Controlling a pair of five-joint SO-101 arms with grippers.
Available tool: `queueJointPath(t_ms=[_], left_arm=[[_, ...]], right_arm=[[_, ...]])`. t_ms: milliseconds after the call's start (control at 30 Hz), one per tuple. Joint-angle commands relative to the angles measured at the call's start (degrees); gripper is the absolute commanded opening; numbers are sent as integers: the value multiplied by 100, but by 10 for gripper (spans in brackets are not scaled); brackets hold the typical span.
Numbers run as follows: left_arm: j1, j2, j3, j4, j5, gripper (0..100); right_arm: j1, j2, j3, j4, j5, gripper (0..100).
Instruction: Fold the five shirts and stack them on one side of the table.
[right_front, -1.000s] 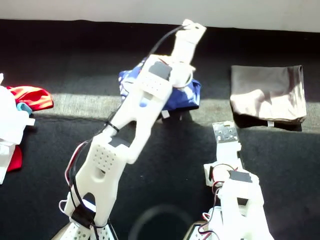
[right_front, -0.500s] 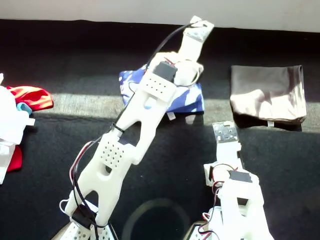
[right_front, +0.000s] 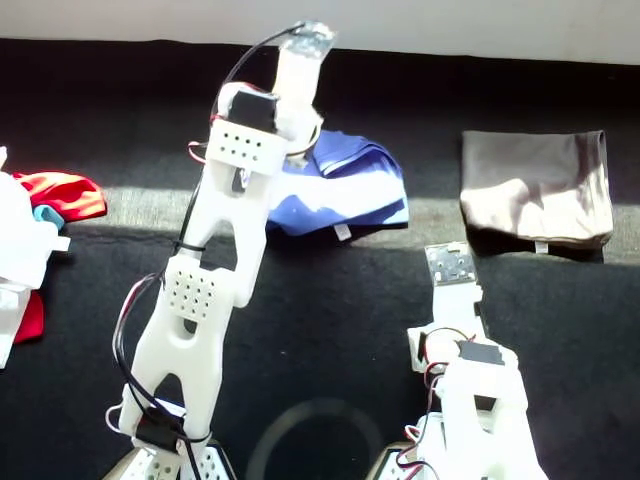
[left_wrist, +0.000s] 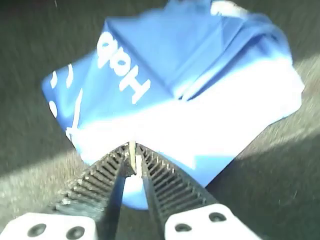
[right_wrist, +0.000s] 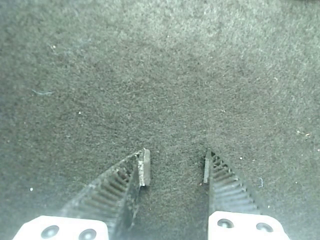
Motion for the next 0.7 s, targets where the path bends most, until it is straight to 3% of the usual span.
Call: queueJointPath(t_ms=[0, 133, 267, 433, 667], left_arm=[[-198, -66, 251, 352, 18, 10], [-523, -48, 936, 308, -9, 10], [-875, 110, 1147, -633, -9, 10], [-927, 488, 1156, -1758, 26, 10], [-1042, 1051, 1156, -2760, 26, 10]], right_arm=[[48, 4, 127, -136, 26, 181], [48, 4, 127, -127, 26, 181], [13, 4, -101, -92, 26, 181], [13, 57, -1560, 919, -378, 183], [4, 22, -3108, 2088, -378, 183]])
